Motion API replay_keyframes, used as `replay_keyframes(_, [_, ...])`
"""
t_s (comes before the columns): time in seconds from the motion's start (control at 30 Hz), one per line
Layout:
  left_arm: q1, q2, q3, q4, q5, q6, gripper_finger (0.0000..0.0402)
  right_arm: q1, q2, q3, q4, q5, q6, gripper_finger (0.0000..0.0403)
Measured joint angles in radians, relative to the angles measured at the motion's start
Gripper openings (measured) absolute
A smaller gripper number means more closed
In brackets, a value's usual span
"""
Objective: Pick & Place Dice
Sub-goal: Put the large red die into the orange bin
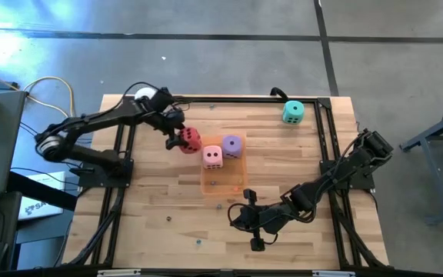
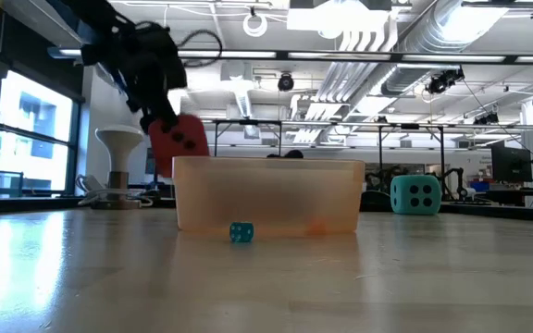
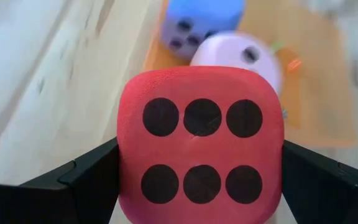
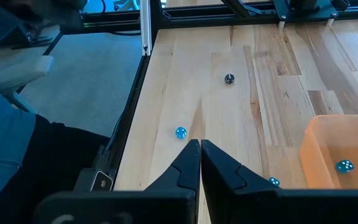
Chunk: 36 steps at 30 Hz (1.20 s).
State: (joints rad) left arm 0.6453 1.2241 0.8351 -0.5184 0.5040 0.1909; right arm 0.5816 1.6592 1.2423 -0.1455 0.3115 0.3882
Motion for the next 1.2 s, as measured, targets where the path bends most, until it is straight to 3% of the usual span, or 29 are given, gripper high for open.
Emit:
replay_keyframes(0.27, [-0.206,-0.150,0.001,0.089,0.061,0.047,0.0357,0.000,0.000,0.000,0.000,0.002,0.000,0.0004])
replay_keyframes(0.6, [-0.520,-0.029,0.001,0.307,-0.177,-0.006,0.0360,0.000,0.000,0.000,0.098,0.000,0.100,0.0004])
replay_keyframes(0.8, [-0.576,0.071,0.002,0.335,-0.254,-0.052,0.0361,0.006,0.000,0.000,0.090,0.000,0.041,0.0004])
replay_keyframes(0.97, [-0.579,0.141,0.002,0.342,-0.257,-0.067,0.0361,0.008,0.000,0.000,0.070,-0.001,0.030,0.0004])
replay_keyframes(1.2, [-0.584,0.177,0.002,0.350,-0.323,-0.094,0.0362,0.007,0.000,0.000,0.073,0.000,0.028,0.0004])
